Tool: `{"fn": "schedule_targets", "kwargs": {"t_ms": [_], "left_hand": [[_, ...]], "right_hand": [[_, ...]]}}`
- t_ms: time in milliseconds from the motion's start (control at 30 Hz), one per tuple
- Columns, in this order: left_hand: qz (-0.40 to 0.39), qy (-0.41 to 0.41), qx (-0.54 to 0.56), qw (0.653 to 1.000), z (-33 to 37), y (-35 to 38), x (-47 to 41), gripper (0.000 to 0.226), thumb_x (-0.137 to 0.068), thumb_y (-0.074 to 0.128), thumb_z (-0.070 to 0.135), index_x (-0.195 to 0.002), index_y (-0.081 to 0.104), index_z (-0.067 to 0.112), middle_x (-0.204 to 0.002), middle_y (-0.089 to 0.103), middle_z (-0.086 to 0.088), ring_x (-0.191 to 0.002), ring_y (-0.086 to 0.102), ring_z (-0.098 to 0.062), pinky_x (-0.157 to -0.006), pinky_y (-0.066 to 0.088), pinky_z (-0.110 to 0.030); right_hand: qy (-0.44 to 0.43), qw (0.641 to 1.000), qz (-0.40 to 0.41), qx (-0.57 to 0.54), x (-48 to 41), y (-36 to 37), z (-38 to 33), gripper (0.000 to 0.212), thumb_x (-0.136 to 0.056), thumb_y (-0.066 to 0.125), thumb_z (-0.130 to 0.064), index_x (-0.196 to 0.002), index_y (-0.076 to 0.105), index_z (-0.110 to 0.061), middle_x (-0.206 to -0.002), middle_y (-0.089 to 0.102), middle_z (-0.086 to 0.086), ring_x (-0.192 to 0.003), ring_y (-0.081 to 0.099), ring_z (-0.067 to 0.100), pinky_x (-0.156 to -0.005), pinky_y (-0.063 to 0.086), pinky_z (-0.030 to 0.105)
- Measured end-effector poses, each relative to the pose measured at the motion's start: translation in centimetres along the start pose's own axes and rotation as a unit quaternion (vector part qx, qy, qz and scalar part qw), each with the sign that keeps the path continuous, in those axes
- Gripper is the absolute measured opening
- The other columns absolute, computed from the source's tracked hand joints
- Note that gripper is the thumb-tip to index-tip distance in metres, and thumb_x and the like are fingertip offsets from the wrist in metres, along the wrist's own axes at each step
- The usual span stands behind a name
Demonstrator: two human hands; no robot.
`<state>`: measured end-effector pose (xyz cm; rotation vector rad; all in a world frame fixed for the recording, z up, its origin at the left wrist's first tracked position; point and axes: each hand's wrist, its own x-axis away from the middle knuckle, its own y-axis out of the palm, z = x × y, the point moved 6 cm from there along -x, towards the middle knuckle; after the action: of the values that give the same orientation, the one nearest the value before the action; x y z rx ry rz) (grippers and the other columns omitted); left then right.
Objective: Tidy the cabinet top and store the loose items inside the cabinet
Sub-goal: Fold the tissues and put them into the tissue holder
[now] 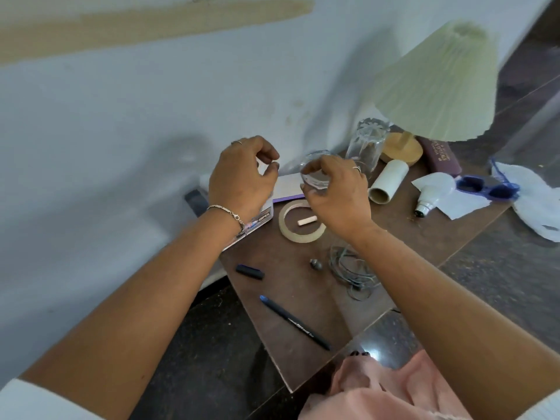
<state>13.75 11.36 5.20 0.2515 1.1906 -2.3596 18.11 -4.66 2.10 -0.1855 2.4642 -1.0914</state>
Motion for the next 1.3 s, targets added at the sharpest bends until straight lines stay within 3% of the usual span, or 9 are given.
{"fn": "schedule_targets", "kwargs": {"t_ms": [233,333,433,600,767,967,1300], "left_hand": [[-0.103,0.007,0.062,0.993,6.5,7.9,1.0,0.013,-0.08,0.066,0.016,-0.092,0.065,0.022,-0.088,0.064,0.011,-0.087,0.061,-0.011,-0.077,0.044,-0.02],[-0.157,0.033,0.071,0.985,9.5,12.1,1.8,0.02,-0.08,0.066,0.018,-0.1,0.066,0.021,-0.1,0.067,0.006,-0.093,0.061,-0.011,-0.085,0.049,-0.027],[-0.203,0.055,0.045,0.977,12.0,16.2,2.5,0.026,-0.08,0.066,0.02,-0.106,0.064,0.022,-0.107,0.065,0.001,-0.094,0.059,-0.014,-0.085,0.048,-0.029],[-0.23,0.052,0.035,0.971,14.7,21.5,3.0,0.023,-0.081,0.066,0.019,-0.103,0.063,0.022,-0.109,0.058,-0.002,-0.092,0.06,-0.02,-0.087,0.05,-0.037],[-0.229,0.056,0.003,0.972,16.0,24.8,2.1,0.037,-0.081,0.069,0.025,-0.115,0.057,0.018,-0.119,0.052,-0.007,-0.102,0.057,-0.024,-0.089,0.045,-0.033],[-0.252,0.034,0.003,0.967,16.0,27.4,1.3,0.061,-0.08,0.072,0.031,-0.13,0.043,0.013,-0.129,0.047,-0.013,-0.114,0.053,-0.03,-0.096,0.043,-0.037],[-0.252,0.035,-0.023,0.967,15.8,28.1,1.2,0.059,-0.079,0.07,0.021,-0.129,0.04,0.013,-0.124,0.051,-0.012,-0.117,0.049,-0.029,-0.092,0.041,-0.038]], "right_hand": [[0.099,0.994,0.043,0.008,2.1,-6.2,8.0,0.023,-0.078,0.066,-0.018,-0.099,0.066,-0.025,-0.101,0.065,-0.003,-0.104,0.056,0.022,-0.089,0.043,0.042],[0.158,0.985,0.066,0.021,3.1,-8.4,12.2,0.023,-0.078,0.066,-0.018,-0.101,0.065,-0.024,-0.101,0.065,-0.002,-0.104,0.056,0.023,-0.089,0.042,0.04],[0.217,0.971,0.09,0.036,4.1,-10.1,16.5,0.024,-0.079,0.065,-0.023,-0.104,0.064,-0.025,-0.108,0.065,-0.003,-0.107,0.057,0.022,-0.094,0.044,0.042],[0.299,0.949,0.096,0.01,5.1,-11.0,22.2,0.037,-0.081,0.066,-0.022,-0.117,0.061,-0.021,-0.12,0.06,0.003,-0.117,0.051,0.023,-0.095,0.043,0.037],[0.301,0.952,0.057,0.024,4.5,-10.5,24.7,0.052,-0.079,0.071,-0.028,-0.128,0.056,-0.017,-0.127,0.059,0.006,-0.121,0.052,0.025,-0.099,0.042,0.037],[0.271,0.96,0.017,0.064,3.7,-9.9,26.0,0.057,-0.084,0.068,-0.022,-0.137,0.049,-0.012,-0.139,0.049,0.006,-0.13,0.041,0.026,-0.108,0.032,0.034],[0.241,0.964,-0.003,0.112,3.1,-8.9,26.6,0.045,-0.092,0.059,-0.022,-0.135,0.052,-0.01,-0.136,0.052,0.005,-0.126,0.044,0.026,-0.104,0.037,0.035]]}}
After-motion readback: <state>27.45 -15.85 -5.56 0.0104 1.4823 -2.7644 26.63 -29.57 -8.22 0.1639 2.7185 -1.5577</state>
